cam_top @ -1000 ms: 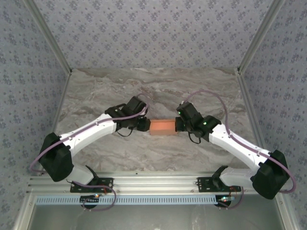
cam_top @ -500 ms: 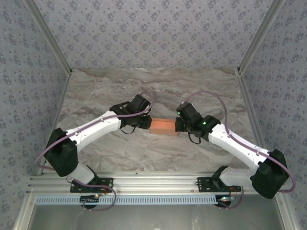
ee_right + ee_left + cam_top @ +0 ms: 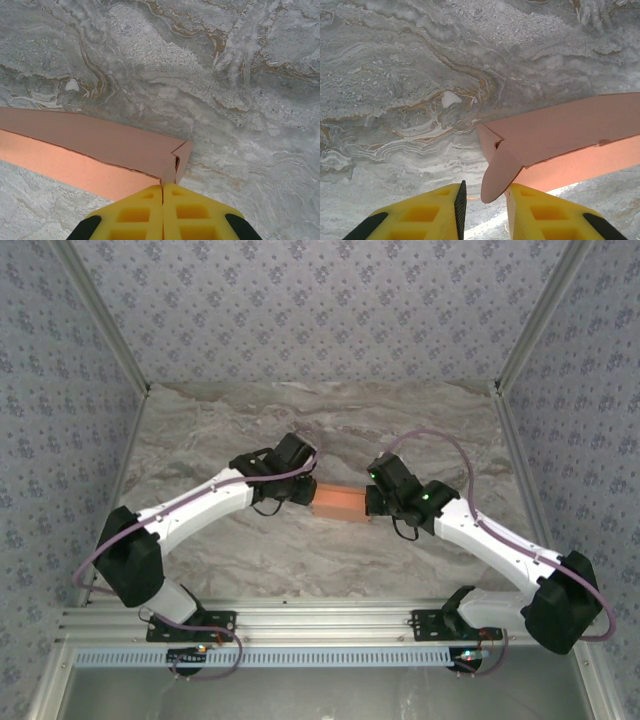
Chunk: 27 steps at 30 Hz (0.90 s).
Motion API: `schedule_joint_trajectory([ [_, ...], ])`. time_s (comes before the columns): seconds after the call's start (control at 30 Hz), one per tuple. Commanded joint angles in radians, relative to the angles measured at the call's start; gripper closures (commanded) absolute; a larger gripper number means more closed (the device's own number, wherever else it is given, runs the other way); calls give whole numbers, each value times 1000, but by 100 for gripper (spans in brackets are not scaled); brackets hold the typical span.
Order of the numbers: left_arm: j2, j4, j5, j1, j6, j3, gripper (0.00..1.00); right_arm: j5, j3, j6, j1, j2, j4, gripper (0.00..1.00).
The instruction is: Fold the paper box
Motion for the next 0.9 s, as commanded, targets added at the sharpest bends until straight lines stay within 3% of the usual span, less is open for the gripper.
schedule_joint_trajectory([
  [0.0, 30, -19, -16, -7, 34, 30, 71, 10, 12, 11, 7, 11, -23, 93],
  [0.1, 44, -13, -23, -6, 42, 31, 74, 9, 16, 8, 7, 11, -23, 93],
  [0.17, 48, -11, -18, -4, 44, 36, 80, 9, 18, 9, 7, 11, -23, 93],
  [0.23, 49, -8, 7, -4, 46, 40, 92, 10, 18, 11, 8, 11, -23, 93],
  [0.33, 51, -11, 31, -5, 41, 45, 97, 6, 18, 17, 7, 12, -23, 93],
  [0.87, 89, -14, 69, -9, -13, 48, 98, 6, 49, 143, 16, 63, -47, 93],
])
